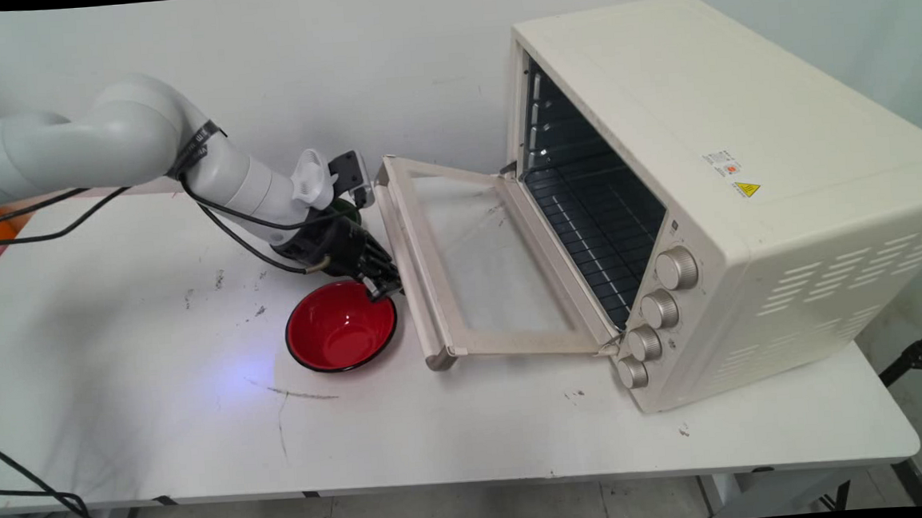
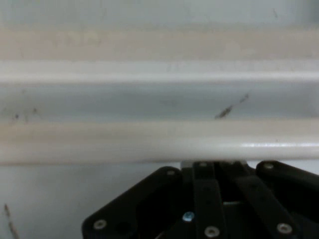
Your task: Close the oven
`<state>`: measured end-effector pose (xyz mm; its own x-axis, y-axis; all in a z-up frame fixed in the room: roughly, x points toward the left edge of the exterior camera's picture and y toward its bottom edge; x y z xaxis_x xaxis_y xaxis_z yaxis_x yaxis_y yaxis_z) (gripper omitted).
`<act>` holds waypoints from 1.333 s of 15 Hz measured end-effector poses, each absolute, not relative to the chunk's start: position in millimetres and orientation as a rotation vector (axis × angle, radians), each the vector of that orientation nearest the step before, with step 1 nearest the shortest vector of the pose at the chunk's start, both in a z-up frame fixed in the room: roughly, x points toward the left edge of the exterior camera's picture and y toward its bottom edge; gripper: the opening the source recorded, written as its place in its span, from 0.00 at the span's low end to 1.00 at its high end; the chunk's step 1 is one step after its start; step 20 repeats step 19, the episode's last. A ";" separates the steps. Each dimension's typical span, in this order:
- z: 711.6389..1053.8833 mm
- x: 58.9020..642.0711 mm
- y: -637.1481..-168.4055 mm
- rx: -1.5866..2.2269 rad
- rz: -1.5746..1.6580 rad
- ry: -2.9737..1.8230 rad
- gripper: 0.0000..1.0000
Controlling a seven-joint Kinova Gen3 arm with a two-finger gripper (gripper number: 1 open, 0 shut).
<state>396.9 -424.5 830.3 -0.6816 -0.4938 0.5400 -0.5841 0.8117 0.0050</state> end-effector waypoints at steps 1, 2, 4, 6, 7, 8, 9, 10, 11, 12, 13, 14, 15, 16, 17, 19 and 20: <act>831.4 396.3 -424.8 0.790 0.233 -2.448 0.00; 834.3 396.0 -425.0 0.782 0.242 -2.430 0.00; 845.4 395.2 -425.3 0.765 0.263 -2.391 0.00; 862.7 394.6 -426.4 0.752 0.287 -2.343 0.00; 868.8 394.5 -427.2 0.749 0.294 -2.328 0.00; 878.5 394.1 -428.5 0.745 0.304 -2.307 0.00; 888.4 394.2 -430.1 0.742 0.313 -2.286 0.00; 902.1 394.2 -432.4 0.736 0.324 -2.258 0.00; 914.4 394.2 -434.5 0.731 0.334 -2.235 0.00; 924.5 394.6 -436.2 0.728 0.342 -2.217 0.00; 935.7 394.8 -438.0 0.725 0.349 -2.198 0.00; 946.2 395.4 -439.2 0.721 0.355 -2.181 0.00; 954.6 396.1 -440.0 0.718 0.360 -2.167 0.00; 960.0 396.6 -440.5 0.715 0.363 -2.160 0.00; 967.7 398.1 -440.7 0.711 0.368 -2.149 0.00; 983.4 402.5 -439.9 0.699 0.377 -2.130 0.00; 983.4 402.5 -439.9 0.699 0.377 -2.130 0.00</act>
